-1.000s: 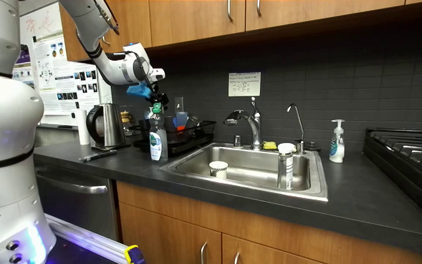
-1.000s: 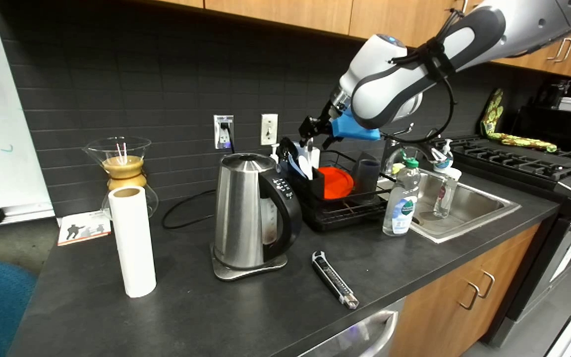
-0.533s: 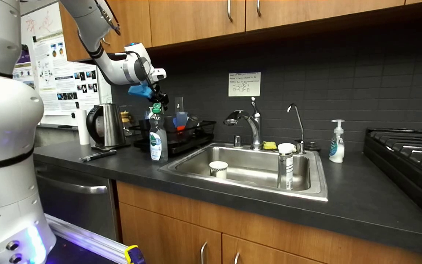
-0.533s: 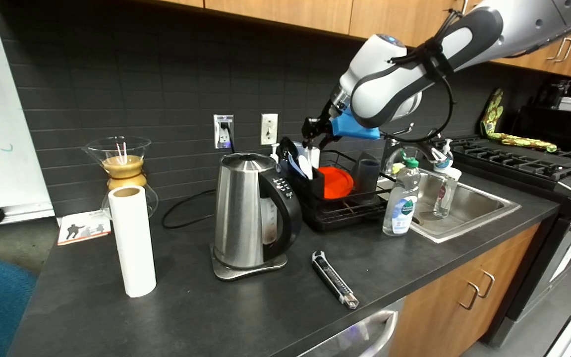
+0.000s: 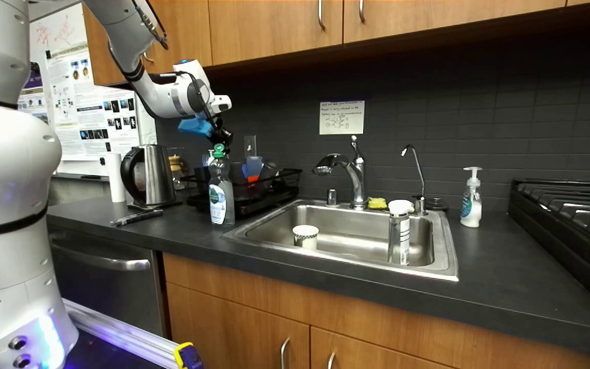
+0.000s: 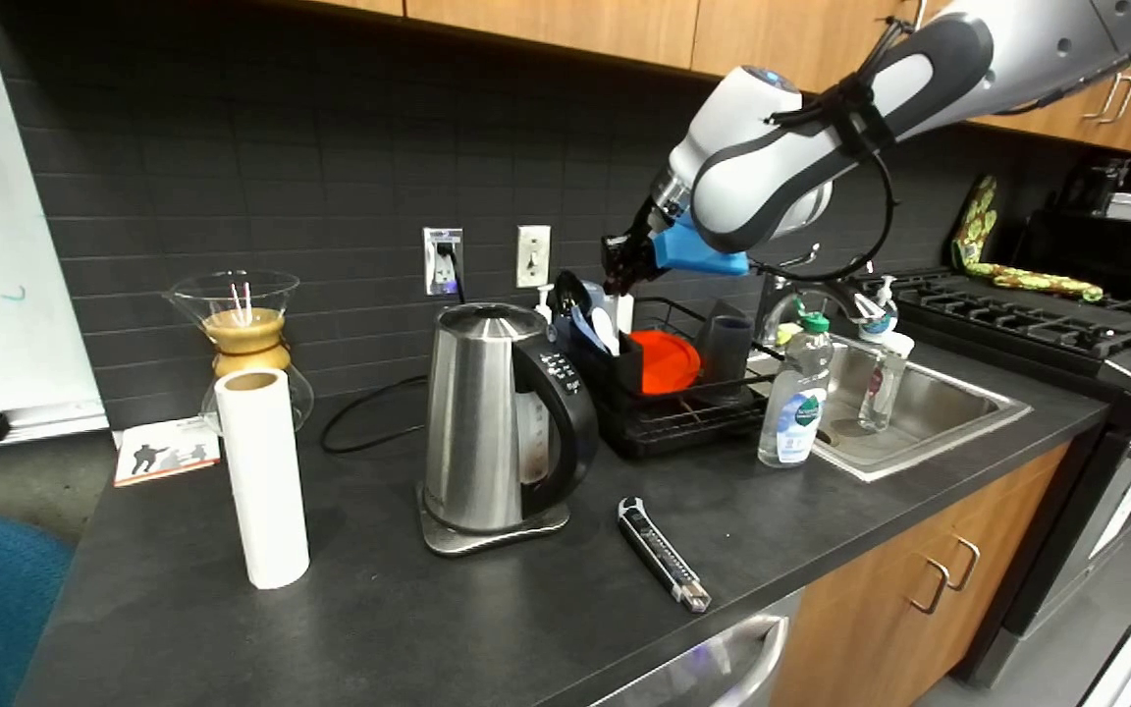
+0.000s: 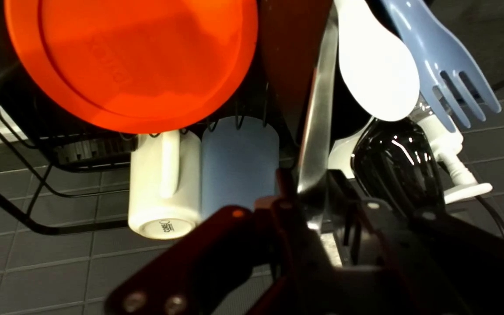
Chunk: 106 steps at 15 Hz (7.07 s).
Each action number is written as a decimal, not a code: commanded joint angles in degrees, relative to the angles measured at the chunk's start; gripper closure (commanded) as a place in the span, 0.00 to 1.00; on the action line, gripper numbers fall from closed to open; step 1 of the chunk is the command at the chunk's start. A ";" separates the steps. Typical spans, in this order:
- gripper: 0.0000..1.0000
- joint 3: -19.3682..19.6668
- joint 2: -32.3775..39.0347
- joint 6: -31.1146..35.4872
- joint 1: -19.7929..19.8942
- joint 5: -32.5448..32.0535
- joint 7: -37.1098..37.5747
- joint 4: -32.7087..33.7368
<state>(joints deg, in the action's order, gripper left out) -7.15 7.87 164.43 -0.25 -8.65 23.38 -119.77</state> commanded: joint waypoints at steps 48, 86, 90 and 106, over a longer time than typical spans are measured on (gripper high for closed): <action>0.00 10.70 -17.36 -3.75 -11.58 35.31 -46.28 -13.53; 0.00 10.27 -2.34 -9.95 -8.58 57.49 -72.89 0.87; 0.00 10.15 -2.10 -9.71 -8.59 58.56 -74.31 1.35; 0.00 9.10 2.04 -11.46 -8.92 58.61 -75.24 6.60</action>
<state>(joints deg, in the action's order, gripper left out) 2.27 8.28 154.41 -9.41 49.18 -50.43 -115.74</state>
